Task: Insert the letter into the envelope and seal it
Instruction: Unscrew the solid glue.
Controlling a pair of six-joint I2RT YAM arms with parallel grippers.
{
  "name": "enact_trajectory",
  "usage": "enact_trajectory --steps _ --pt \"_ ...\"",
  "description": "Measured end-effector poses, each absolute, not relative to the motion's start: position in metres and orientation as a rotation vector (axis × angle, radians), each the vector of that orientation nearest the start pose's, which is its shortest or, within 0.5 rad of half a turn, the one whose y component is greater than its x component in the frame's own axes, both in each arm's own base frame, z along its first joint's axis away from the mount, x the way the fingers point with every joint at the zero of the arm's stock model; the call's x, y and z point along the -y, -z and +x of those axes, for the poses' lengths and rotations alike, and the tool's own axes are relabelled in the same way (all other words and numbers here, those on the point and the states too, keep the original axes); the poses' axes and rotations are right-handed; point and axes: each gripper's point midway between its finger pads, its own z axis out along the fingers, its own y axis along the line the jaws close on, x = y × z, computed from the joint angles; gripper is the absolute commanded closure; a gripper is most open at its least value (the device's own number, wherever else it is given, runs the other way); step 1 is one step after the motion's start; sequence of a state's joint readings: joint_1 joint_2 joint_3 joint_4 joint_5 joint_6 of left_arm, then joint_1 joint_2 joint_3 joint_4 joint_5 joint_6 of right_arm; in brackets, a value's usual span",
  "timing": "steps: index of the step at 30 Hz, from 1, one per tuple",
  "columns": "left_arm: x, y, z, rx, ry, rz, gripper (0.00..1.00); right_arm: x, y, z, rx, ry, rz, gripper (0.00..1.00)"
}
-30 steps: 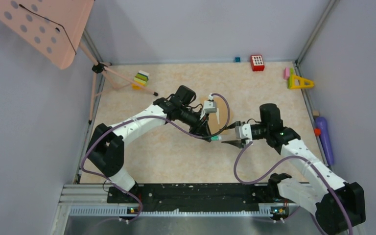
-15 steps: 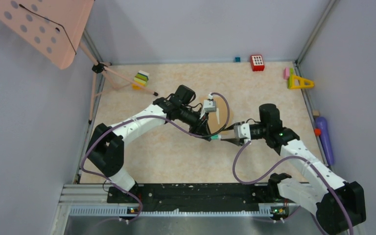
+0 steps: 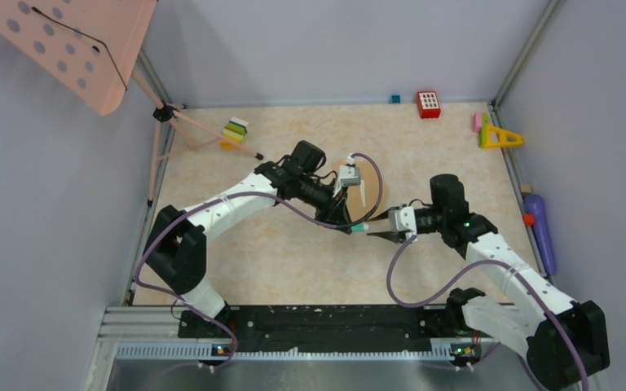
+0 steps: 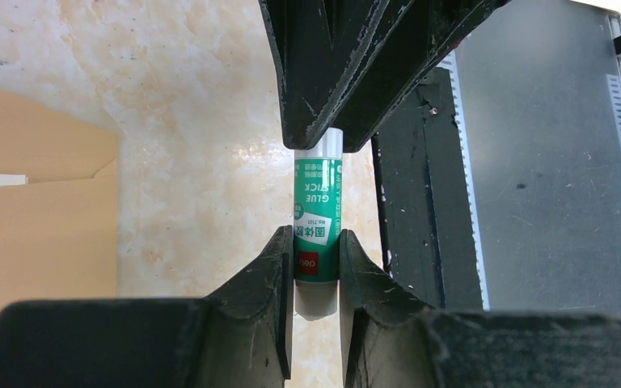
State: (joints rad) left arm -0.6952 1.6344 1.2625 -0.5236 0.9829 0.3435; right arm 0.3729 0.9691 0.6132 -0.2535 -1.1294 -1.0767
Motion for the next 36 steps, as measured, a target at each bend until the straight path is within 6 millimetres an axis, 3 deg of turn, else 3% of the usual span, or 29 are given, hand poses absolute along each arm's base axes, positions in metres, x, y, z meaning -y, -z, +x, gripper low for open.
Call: enact_trajectory --steps 4,11,16,24,31,36 --pt "0.344 -0.176 0.196 -1.793 1.361 1.526 1.0 -0.228 -0.183 0.19 -0.954 -0.747 -1.618 0.83" --pt "0.342 -0.175 0.2 -1.809 1.324 1.519 1.0 -0.231 -0.182 0.195 -1.049 -0.812 -1.556 0.84" --pt "0.337 -0.176 0.205 -1.832 1.246 1.508 1.0 -0.235 -0.18 0.2 -1.199 -0.93 -1.475 0.77" --pt "0.334 -0.193 0.218 -1.78 1.121 1.481 1.0 -0.238 -0.2 0.216 -1.434 -1.114 -1.282 0.69" --pt "0.334 -0.193 0.227 -1.776 1.058 1.47 1.0 -0.244 -0.214 0.218 -1.664 -1.364 -1.071 0.64" --pt "0.334 -0.193 0.235 -1.766 1.012 1.46 1.0 -0.246 -0.224 0.213 -1.751 -1.514 -1.002 0.54"
